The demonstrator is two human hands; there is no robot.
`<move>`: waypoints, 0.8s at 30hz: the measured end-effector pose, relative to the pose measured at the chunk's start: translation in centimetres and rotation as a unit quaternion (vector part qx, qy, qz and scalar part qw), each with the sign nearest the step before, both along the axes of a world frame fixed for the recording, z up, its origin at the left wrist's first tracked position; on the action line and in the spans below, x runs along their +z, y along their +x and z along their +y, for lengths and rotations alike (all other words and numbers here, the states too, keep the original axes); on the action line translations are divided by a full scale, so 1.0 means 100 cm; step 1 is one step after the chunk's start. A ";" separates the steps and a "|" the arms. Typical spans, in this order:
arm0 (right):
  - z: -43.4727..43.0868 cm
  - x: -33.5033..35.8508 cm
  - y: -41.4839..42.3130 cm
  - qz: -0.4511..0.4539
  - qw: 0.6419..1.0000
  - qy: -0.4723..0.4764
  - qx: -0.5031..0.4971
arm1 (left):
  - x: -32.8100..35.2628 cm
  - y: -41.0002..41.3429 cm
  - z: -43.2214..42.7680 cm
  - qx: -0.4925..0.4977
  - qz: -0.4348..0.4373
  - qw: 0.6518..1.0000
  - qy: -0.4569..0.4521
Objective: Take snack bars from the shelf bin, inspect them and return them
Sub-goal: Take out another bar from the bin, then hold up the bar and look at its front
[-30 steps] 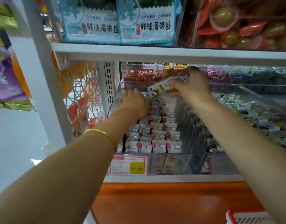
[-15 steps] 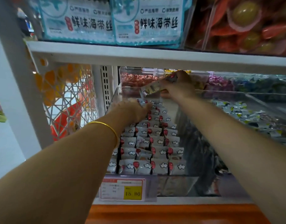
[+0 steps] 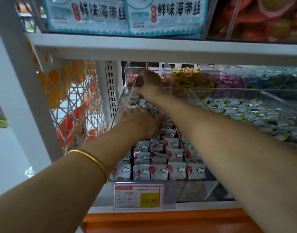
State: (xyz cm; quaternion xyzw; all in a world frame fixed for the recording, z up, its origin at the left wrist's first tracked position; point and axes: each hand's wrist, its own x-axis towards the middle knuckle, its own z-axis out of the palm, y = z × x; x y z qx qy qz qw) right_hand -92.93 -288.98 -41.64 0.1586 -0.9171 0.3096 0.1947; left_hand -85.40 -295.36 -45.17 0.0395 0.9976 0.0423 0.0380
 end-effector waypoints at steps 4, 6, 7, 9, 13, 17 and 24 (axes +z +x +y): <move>-0.009 -0.010 -0.004 -0.035 0.995 0.086 0.028 | 0.001 0.003 -0.003 -0.031 -0.003 0.999 -0.019; -0.012 -0.017 -0.007 -0.083 0.984 0.152 0.047 | 0.001 0.003 -0.005 -0.039 -0.012 0.999 -0.018; -0.012 -0.017 -0.008 -0.093 0.980 0.170 0.048 | 0.001 0.004 -0.005 -0.041 -0.013 0.999 -0.014; -0.008 -0.013 -0.006 -0.074 0.986 0.145 0.035 | 0.002 0.008 -0.006 -0.038 -0.011 0.999 0.000; 0.010 0.002 0.017 -0.066 0.997 0.020 0.033 | 0.008 0.025 -0.007 -0.027 0.002 0.999 0.027; 0.030 0.006 0.068 -0.056 0.997 -0.047 0.028 | 0.016 0.059 -0.012 -0.048 0.034 0.997 0.056; 0.052 -0.015 0.176 -0.053 0.991 -0.120 0.040 | 0.007 0.131 -0.041 -0.099 0.223 0.970 -0.009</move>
